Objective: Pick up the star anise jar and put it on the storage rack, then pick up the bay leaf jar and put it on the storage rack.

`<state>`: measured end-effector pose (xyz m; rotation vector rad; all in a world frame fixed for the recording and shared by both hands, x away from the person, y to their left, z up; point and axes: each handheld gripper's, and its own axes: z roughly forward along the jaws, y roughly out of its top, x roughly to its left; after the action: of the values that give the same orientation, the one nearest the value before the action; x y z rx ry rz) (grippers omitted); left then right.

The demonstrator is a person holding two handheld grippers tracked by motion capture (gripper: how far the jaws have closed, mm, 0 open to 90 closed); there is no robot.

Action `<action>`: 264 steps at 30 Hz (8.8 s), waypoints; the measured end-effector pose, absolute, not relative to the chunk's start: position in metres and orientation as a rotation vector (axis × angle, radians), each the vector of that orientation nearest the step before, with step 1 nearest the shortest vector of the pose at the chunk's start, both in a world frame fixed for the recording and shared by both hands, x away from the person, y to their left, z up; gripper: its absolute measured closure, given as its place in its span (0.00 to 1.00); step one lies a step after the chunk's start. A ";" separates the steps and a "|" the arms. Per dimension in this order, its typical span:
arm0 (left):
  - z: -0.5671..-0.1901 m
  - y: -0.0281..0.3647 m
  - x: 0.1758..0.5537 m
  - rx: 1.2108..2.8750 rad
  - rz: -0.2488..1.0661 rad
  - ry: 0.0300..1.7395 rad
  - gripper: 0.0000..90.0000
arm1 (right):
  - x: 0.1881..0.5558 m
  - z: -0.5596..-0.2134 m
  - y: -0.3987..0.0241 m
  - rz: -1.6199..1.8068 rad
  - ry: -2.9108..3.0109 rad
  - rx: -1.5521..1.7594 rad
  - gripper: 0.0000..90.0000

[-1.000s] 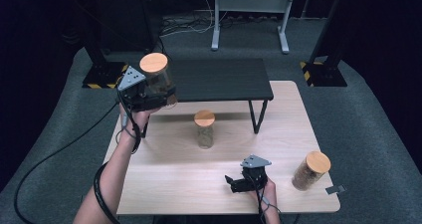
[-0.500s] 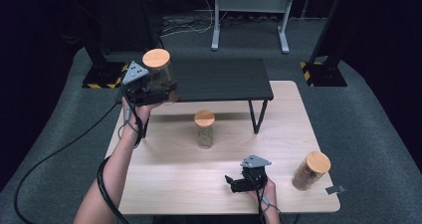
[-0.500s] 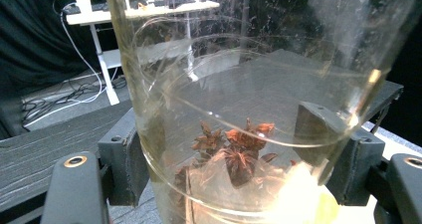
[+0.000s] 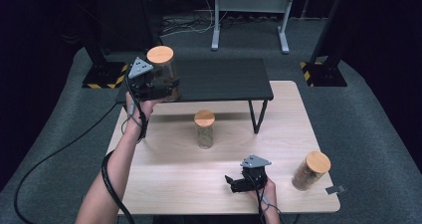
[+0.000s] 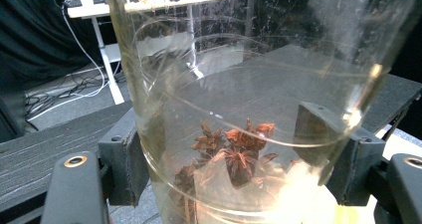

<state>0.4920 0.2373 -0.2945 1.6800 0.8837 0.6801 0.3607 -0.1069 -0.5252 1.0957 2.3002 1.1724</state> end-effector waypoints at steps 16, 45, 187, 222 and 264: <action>-0.301 0.240 0.507 1.689 0.645 0.896 0.27 | 0.361 -0.525 -0.107 1.174 2.300 1.098 0.02; -0.298 0.239 0.519 1.710 0.652 0.923 0.27 | 0.361 -0.525 -0.107 1.174 2.302 1.091 0.02; -0.530 0.267 0.346 2.102 0.484 1.168 0.01 | 0.419 -0.496 -0.041 1.320 2.152 0.970 0.01; -0.530 0.267 0.345 2.101 0.484 1.166 0.01 | 0.476 -0.505 -0.005 1.443 2.083 0.926 0.27; -0.529 0.267 0.345 2.104 0.483 1.160 0.02 | 0.448 -0.474 -0.029 1.476 2.107 0.864 0.28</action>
<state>0.3452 0.2670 -0.5295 2.1040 1.1597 0.4833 0.4484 -0.0290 -0.4740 0.8644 2.1067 1.4761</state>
